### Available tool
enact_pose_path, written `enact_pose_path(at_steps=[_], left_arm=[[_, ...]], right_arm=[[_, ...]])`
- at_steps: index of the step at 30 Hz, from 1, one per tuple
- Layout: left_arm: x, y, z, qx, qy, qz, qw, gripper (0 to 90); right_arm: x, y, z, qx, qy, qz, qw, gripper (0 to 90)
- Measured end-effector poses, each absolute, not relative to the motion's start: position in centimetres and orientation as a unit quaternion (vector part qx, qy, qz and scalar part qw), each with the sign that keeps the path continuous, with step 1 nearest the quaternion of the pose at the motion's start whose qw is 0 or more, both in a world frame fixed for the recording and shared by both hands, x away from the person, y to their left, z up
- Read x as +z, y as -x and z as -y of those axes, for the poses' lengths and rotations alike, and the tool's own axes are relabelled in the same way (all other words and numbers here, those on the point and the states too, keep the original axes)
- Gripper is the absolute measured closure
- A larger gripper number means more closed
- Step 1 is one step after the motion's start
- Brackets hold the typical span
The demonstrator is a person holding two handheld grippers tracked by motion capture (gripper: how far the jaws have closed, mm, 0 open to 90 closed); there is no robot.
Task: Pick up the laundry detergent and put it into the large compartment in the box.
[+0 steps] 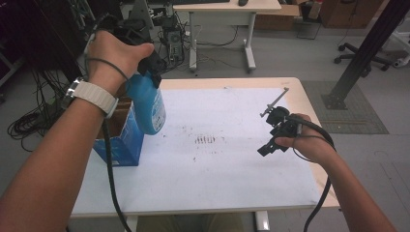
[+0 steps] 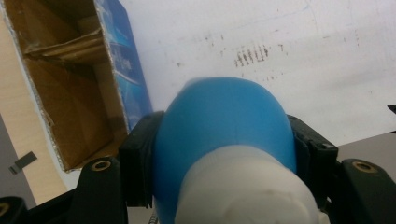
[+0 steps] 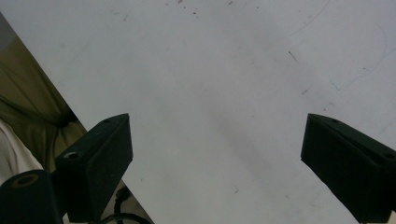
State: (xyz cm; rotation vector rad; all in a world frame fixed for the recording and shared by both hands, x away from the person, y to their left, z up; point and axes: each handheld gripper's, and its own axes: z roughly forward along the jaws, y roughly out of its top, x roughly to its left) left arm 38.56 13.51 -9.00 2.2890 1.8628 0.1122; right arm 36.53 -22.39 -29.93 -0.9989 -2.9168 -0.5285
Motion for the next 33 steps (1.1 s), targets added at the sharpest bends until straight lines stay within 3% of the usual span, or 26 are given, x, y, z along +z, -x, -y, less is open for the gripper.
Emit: enact_pose_path(at_steps=[33], left_arm=[[-6.7,-39.2,-17.5,0.054,-0.764,-0.637,0.092,37.4]], right_arm=[[-30.1,-37.1,22.0,-0.166,0.324,0.931,0.011,9.1]])
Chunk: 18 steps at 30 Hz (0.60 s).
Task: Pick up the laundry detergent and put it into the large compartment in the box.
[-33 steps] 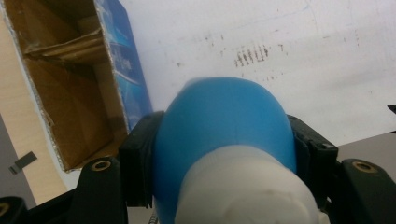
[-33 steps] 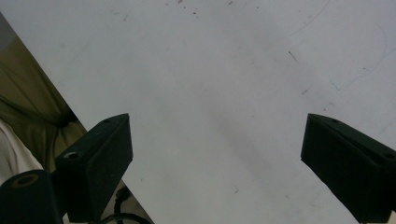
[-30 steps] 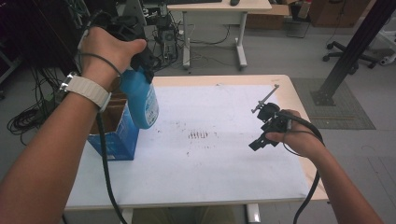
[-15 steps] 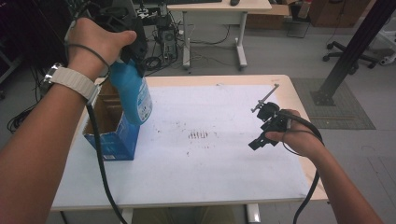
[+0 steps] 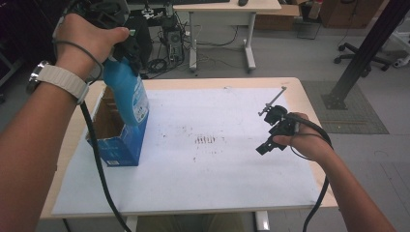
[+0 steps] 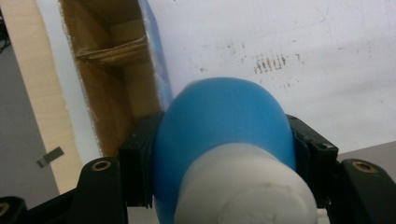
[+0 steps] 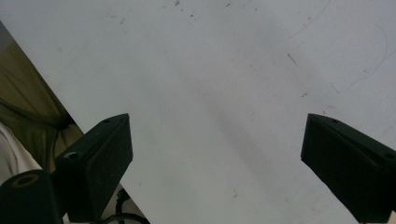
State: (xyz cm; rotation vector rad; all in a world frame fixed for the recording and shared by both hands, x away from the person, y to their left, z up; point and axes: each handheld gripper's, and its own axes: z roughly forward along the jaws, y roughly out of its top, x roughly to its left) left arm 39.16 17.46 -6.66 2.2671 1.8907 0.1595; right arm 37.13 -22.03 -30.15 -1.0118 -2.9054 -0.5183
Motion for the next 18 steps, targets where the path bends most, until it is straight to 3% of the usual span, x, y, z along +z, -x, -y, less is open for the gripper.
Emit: enact_pose_path(at_steps=[18], left_arm=[[-6.5,-39.5,-20.1,0.064,-0.755,-0.647,0.087,37.4]], right_arm=[[-30.3,-37.4,21.9,-0.162,0.327,0.931,0.012,9.1]])
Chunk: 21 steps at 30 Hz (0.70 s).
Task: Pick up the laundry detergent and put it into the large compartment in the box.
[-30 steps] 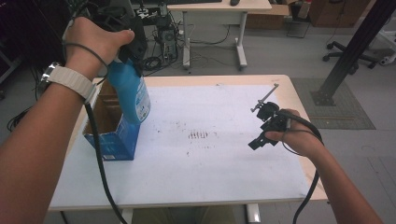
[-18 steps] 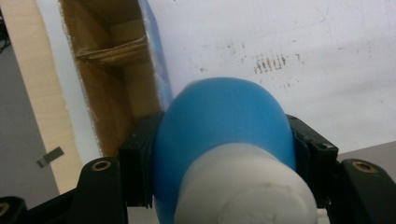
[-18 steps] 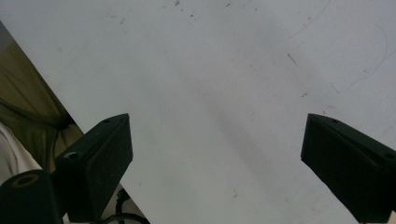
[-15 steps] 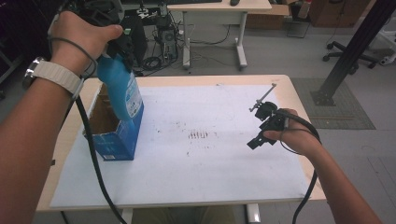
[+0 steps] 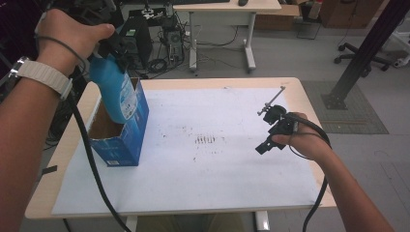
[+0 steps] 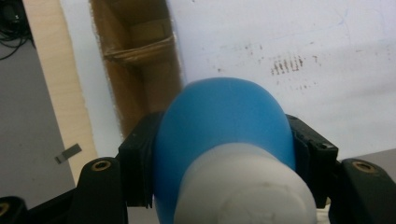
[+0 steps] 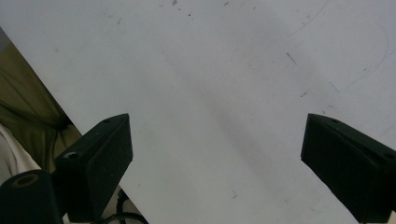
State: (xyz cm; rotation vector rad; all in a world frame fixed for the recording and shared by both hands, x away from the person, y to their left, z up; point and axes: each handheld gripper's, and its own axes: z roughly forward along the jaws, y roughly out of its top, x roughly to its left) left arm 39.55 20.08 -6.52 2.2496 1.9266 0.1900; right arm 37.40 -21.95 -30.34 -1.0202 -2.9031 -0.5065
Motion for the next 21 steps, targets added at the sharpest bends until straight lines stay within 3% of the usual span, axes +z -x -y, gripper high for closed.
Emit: enact_pose_path(at_steps=[21], left_arm=[[-7.4,-40.1,-22.7,0.08,-0.731,-0.673,0.081,37.4]], right_arm=[[-30.2,-37.5,21.8,-0.163,0.33,0.93,0.012,9.1]])
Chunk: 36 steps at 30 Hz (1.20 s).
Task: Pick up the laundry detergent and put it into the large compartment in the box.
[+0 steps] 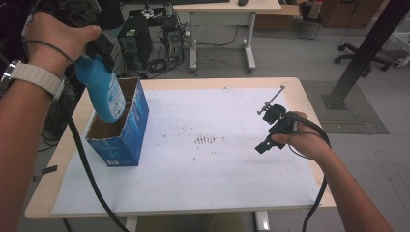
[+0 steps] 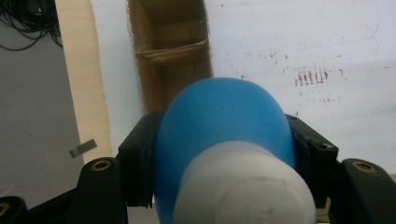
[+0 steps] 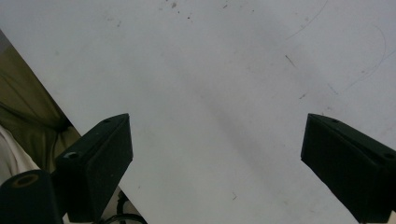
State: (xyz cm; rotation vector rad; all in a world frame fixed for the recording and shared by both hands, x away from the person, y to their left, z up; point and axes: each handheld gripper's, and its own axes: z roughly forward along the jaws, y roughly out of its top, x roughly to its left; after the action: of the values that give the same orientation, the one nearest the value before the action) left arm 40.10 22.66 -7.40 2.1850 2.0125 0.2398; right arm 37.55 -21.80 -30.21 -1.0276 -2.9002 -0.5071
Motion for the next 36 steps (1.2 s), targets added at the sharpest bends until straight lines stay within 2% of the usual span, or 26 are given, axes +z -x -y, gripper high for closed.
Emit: enact_pose_path(at_steps=[15,36], left_arm=[[-9.0,-40.7,-23.8,0.085,-0.726,-0.678,0.074,37.4],[-13.4,-41.4,-24.8,0.077,-0.72,-0.686,0.067,37.4]], right_arm=[[-30.5,-37.7,21.7,-0.161,0.328,0.931,0.014,9.1],[-30.9,-37.6,21.8,-0.158,0.332,0.93,0.018,9.1]])
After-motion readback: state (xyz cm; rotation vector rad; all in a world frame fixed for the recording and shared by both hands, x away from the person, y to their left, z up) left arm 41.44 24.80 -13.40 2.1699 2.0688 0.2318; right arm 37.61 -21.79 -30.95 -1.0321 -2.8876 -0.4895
